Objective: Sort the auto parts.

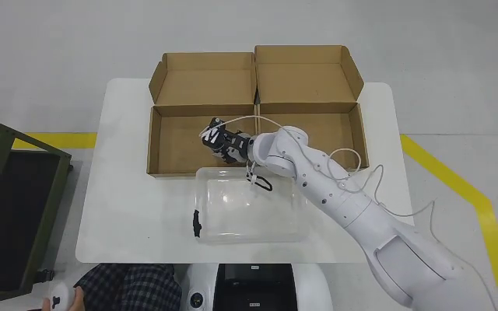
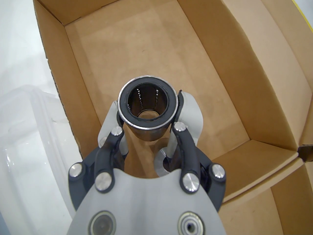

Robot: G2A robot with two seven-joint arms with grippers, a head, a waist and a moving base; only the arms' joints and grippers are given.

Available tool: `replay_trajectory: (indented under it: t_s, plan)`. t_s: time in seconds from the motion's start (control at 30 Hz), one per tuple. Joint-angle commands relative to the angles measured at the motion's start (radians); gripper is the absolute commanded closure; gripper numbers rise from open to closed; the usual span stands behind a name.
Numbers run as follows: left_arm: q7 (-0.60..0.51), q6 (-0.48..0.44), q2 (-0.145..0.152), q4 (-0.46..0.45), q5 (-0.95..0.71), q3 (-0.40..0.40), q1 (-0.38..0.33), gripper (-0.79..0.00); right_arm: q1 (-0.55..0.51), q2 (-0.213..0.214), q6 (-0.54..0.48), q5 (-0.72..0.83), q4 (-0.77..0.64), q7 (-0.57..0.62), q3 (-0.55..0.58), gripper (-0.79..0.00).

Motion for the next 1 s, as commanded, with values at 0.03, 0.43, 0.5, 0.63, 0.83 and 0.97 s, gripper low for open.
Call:
replay_trajectory:
  t_s: [0.03, 0.43, 0.5, 0.63, 0.83, 0.97]
  plan:
    - [0.0, 0.0, 0.0, 0.0, 0.0, 0.0, 0.0, -0.785, -0.005, 0.0, -0.003, -0.004, -0.006, 0.004, 0.01, -0.489]
    - [0.0, 0.0, 0.0, 0.0, 0.0, 0.0, 0.0, -0.785, -0.077, 0.033, -0.049, -0.033, -0.18, -0.002, 0.105, -0.634]
    - [0.0, 0.0, 0.0, 0.0, 0.0, 0.0, 0.0, -0.785, -0.105, 0.046, -0.062, -0.039, -0.242, 0.001, 0.136, -0.65]
    - [0.0, 0.0, 0.0, 0.0, 0.0, 0.0, 0.0, -0.785, -0.177, 0.076, -0.094, -0.05, -0.382, 0.006, 0.213, -0.674]
    - [0.0, 0.0, 0.0, 0.0, 0.0, 0.0, 0.0, -0.785, -0.309, 0.124, -0.17, -0.034, -0.567, -0.005, 0.371, -0.785]
    - [0.0, 0.0, 0.0, 0.0, 0.0, 0.0, 0.0, -0.785, -0.4, 0.152, -0.229, -0.021, -0.66, -0.04, 0.487, -0.785]
